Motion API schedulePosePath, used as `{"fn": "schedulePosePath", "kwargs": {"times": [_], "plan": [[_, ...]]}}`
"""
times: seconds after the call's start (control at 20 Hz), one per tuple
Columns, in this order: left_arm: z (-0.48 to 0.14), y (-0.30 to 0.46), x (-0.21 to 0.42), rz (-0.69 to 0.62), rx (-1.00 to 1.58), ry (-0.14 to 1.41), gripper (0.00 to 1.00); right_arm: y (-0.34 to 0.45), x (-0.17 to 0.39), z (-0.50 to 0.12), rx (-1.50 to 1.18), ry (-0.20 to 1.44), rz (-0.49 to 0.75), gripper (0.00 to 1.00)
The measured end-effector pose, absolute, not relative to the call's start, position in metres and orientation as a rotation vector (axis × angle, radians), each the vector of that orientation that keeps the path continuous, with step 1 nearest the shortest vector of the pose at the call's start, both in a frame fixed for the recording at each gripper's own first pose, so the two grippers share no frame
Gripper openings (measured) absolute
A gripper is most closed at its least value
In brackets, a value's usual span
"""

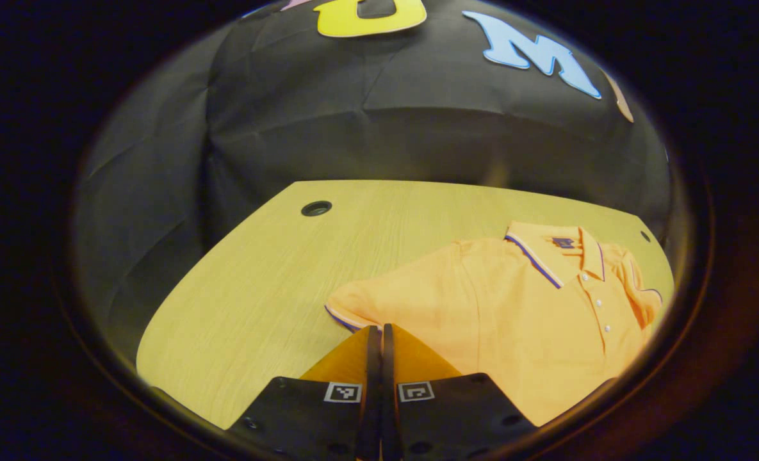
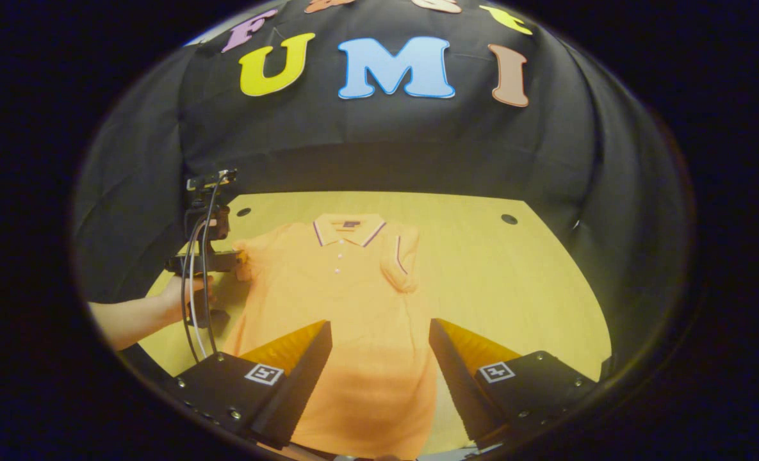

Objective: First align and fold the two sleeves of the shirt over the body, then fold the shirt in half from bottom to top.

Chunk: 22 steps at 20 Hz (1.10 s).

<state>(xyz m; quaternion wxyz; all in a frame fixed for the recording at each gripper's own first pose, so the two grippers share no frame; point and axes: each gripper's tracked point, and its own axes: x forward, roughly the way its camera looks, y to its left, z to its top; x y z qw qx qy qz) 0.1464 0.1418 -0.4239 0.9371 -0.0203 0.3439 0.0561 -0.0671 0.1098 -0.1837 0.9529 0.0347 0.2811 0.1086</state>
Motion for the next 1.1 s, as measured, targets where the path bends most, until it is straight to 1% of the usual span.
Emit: {"fn": "schedulePosePath", "kwargs": {"times": [0.2,0.25,0.45,0.6,0.9,0.95,1.0,1.1], "plan": [[-0.396,0.133,0.154,0.094,-0.014,0.641,0.07,0.107,-0.067,-0.188,0.088,0.576,0.205,0.95],[-0.388,0.128,0.156,0.081,-0.011,0.627,0.07,0.107,-0.066,-0.189,0.089,0.574,0.203,0.94],[-0.366,0.095,0.162,0.014,-0.003,0.580,0.07,0.112,-0.066,-0.193,0.080,0.573,0.209,0.95],[-0.365,0.071,0.164,-0.039,0.039,0.580,0.07,0.118,-0.069,-0.196,0.091,0.580,0.209,0.95],[-0.375,0.026,0.166,-0.144,0.077,0.597,0.07,0.117,-0.079,-0.205,0.137,0.593,0.148,0.95],[-0.376,0.021,0.166,-0.156,0.088,0.599,0.07,0.118,-0.081,-0.207,0.145,0.601,0.146,0.94],[-0.377,0.017,0.167,-0.164,0.102,0.601,0.07,0.119,-0.082,-0.208,0.156,0.603,0.150,0.95],[-0.379,0.011,0.166,-0.181,0.137,0.603,0.09,0.119,-0.082,-0.210,0.156,0.609,0.165,0.95]]}}
